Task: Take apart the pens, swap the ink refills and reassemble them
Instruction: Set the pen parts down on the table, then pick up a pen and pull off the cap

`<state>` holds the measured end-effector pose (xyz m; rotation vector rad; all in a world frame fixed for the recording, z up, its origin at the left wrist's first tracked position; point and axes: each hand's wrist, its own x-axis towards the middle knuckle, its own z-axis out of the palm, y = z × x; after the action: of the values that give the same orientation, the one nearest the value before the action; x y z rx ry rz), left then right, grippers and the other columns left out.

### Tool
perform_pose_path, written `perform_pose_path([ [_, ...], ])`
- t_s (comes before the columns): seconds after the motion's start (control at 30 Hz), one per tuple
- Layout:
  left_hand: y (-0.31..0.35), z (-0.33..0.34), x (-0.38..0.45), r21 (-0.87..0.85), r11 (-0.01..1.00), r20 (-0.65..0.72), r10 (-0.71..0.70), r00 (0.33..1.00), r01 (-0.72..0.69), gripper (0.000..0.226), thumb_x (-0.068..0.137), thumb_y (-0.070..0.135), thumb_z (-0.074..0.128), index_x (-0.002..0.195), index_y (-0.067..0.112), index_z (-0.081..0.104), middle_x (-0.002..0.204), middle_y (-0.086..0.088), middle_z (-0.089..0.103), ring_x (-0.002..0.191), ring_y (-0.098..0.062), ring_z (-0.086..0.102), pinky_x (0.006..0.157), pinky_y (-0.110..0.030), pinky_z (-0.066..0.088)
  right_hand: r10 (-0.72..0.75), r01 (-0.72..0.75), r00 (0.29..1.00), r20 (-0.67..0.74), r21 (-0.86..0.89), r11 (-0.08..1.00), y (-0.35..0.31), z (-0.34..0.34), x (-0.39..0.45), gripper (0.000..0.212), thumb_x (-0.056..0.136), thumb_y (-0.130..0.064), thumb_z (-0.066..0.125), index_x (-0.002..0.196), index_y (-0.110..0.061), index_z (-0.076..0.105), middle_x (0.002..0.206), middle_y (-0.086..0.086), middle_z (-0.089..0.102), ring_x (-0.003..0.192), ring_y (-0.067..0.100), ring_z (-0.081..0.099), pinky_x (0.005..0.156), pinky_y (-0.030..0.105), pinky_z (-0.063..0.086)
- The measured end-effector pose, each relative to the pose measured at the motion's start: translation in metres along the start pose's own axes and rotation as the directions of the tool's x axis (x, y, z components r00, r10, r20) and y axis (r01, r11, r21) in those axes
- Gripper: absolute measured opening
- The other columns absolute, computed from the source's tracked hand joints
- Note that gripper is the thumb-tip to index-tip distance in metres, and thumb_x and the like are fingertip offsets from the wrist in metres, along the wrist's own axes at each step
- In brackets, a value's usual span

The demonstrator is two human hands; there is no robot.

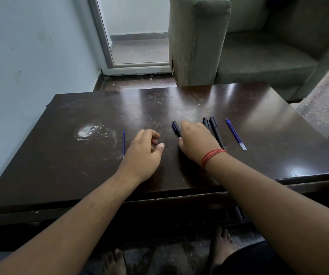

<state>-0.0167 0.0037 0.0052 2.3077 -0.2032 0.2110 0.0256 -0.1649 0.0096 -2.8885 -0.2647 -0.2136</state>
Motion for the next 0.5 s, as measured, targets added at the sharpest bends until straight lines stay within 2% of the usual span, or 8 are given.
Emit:
perform_pose_path([
  [0.07,0.001,-0.001,0.001,-0.02,0.999,0.006,-0.026,1.0,0.026,0.016,0.096,0.02,0.061,0.112,0.015,0.06,0.102,0.005,0.056,0.078,-0.004,0.055,0.077,-0.013,0.044,0.057,-0.058,0.998,0.011,0.135,0.989,-0.005,-0.005,0.0,0.017,0.092,-0.023,0.057,0.098,-0.009,0.048,0.093,0.012,0.064,0.09,0.029,0.059,0.073,0.037,0.05],
  [0.1,0.002,-0.001,0.002,-0.041,0.998,0.012,-0.054,0.998,0.055,0.015,0.097,0.021,0.06,0.111,0.016,0.061,0.102,0.004,0.058,0.079,-0.004,0.056,0.078,-0.015,0.046,0.077,-0.075,0.997,0.005,0.233,0.969,-0.009,-0.007,0.0,0.018,0.091,-0.024,0.059,0.099,-0.01,0.05,0.091,0.01,0.065,0.086,0.028,0.061,0.073,0.037,0.052],
  [0.2,0.001,-0.001,0.005,-0.193,0.958,0.069,-0.201,0.977,0.211,0.014,0.101,0.029,0.053,0.103,0.021,0.063,0.099,0.002,0.067,0.086,-0.015,0.065,0.085,-0.036,0.055,0.099,-0.079,0.995,-0.013,0.495,0.865,-0.026,-0.013,-0.006,0.017,0.089,-0.025,0.064,0.095,-0.013,0.053,0.082,0.001,0.064,0.073,0.018,0.061,0.064,0.03,0.05],
  [0.27,0.003,-0.001,0.005,-0.39,0.862,0.13,-0.295,0.947,0.323,0.023,0.104,0.034,0.048,0.101,0.019,0.066,0.096,-0.005,0.072,0.085,-0.02,0.069,0.085,-0.044,0.059,0.064,-0.043,0.998,-0.018,0.553,0.832,-0.038,-0.011,-0.014,0.018,0.088,-0.025,0.066,0.093,-0.015,0.053,0.077,-0.005,0.062,0.068,0.011,0.058,0.059,0.022,0.044],
  [0.3,0.004,-0.002,0.005,-0.473,0.804,0.154,-0.327,0.932,0.36,0.028,0.105,0.034,0.046,0.101,0.015,0.067,0.093,-0.008,0.073,0.083,-0.022,0.069,0.083,-0.044,0.059,0.04,-0.022,0.999,-0.021,0.566,0.824,-0.044,-0.01,-0.019,0.017,0.087,-0.025,0.067,0.092,-0.015,0.053,0.075,-0.006,0.061,0.067,0.01,0.058,0.058,0.021,0.042],
  [0.37,0.007,-0.005,0.004,-0.574,0.717,0.176,-0.364,0.915,0.396,0.031,0.105,0.031,0.047,0.097,0.012,0.069,0.085,-0.006,0.073,0.08,-0.022,0.067,0.08,-0.043,0.057,0.001,0.01,1.0,-0.018,0.594,0.804,-0.051,-0.006,-0.026,0.016,0.087,-0.021,0.066,0.092,-0.015,0.053,0.076,-0.003,0.063,0.069,0.015,0.06,0.061,0.025,0.044],
  [0.43,0.006,-0.007,0.004,-0.611,0.685,0.169,-0.376,0.911,0.396,0.028,0.104,0.028,0.05,0.091,0.015,0.071,0.081,-0.003,0.074,0.079,-0.022,0.067,0.08,-0.045,0.056,-0.028,0.024,1.0,-0.004,0.612,0.79,-0.054,-0.004,-0.029,0.015,0.087,-0.017,0.066,0.092,-0.014,0.052,0.079,0.001,0.065,0.072,0.018,0.061,0.063,0.026,0.046],
  [0.5,0.005,-0.008,0.005,-0.599,0.696,0.155,-0.383,0.911,0.395,0.025,0.103,0.026,0.052,0.09,0.016,0.07,0.083,-0.005,0.074,0.077,-0.022,0.067,0.072,-0.041,0.057,-0.042,0.018,0.999,0.023,0.619,0.785,-0.052,-0.007,-0.027,0.016,0.086,-0.018,0.067,0.091,-0.014,0.053,0.08,-0.001,0.066,0.073,0.015,0.062,0.063,0.024,0.046],
])
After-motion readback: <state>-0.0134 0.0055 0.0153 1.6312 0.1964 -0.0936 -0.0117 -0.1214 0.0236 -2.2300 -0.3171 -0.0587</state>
